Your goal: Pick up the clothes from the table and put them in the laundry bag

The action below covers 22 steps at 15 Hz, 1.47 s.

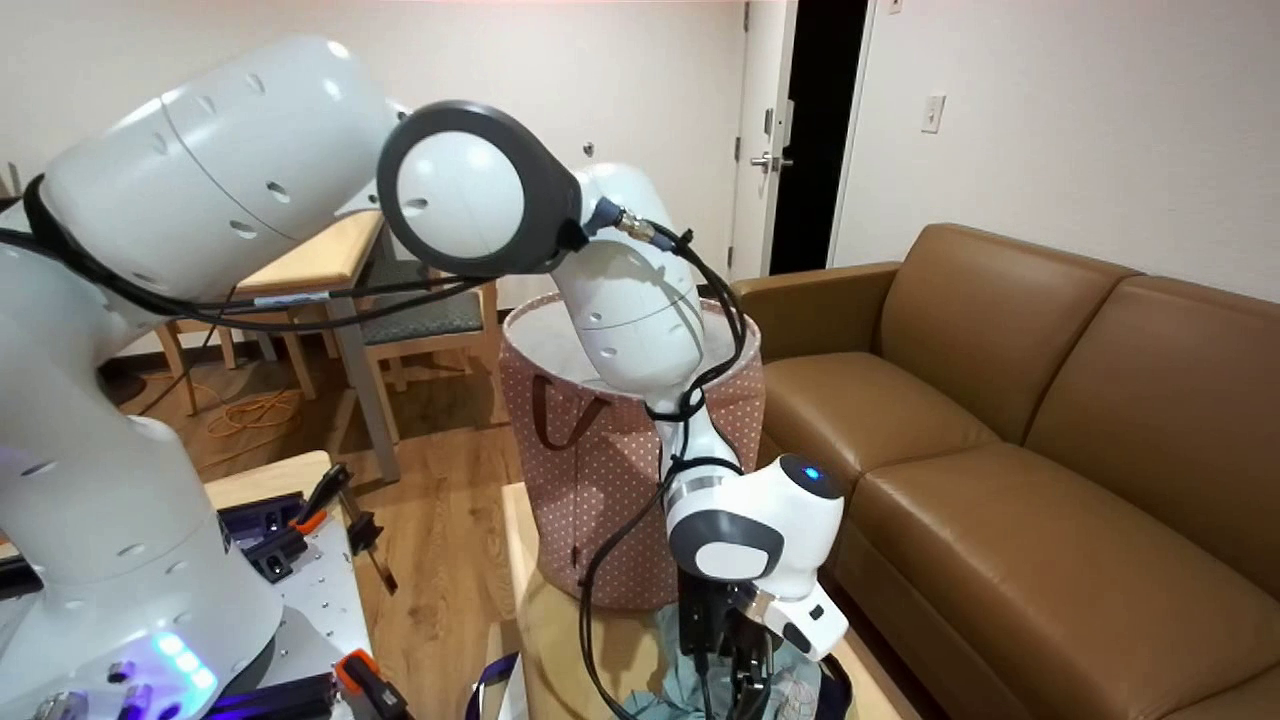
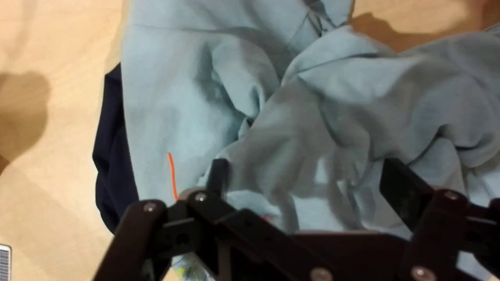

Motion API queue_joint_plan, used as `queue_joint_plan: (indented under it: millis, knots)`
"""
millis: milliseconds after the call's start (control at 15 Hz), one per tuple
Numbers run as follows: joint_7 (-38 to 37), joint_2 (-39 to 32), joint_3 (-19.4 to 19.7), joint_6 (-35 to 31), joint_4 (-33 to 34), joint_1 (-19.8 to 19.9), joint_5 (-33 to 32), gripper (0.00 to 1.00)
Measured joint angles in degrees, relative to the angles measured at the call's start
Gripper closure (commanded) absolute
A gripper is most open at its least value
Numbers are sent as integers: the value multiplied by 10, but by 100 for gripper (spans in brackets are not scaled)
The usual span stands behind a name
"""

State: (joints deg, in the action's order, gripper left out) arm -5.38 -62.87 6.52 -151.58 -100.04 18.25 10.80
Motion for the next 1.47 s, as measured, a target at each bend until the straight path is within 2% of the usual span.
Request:
queue_joint_plan:
  millis: [333, 600, 667, 733, 1133, 1400, 1467]
  knots:
    - [0, -58, -6, -35, 65, 0, 0, 0]
    - [0, -98, -12, -33, 109, 0, 0, 0]
    - [0, -108, -12, -28, 120, 0, -1, 25]
    - [0, -118, -12, -20, 131, 0, -1, 26]
    - [0, -149, -14, 44, 192, 0, -2, 66]
    - [0, -155, -14, 69, 209, 2, -2, 91]
    - [2, -155, -15, 74, 211, 4, -2, 92]
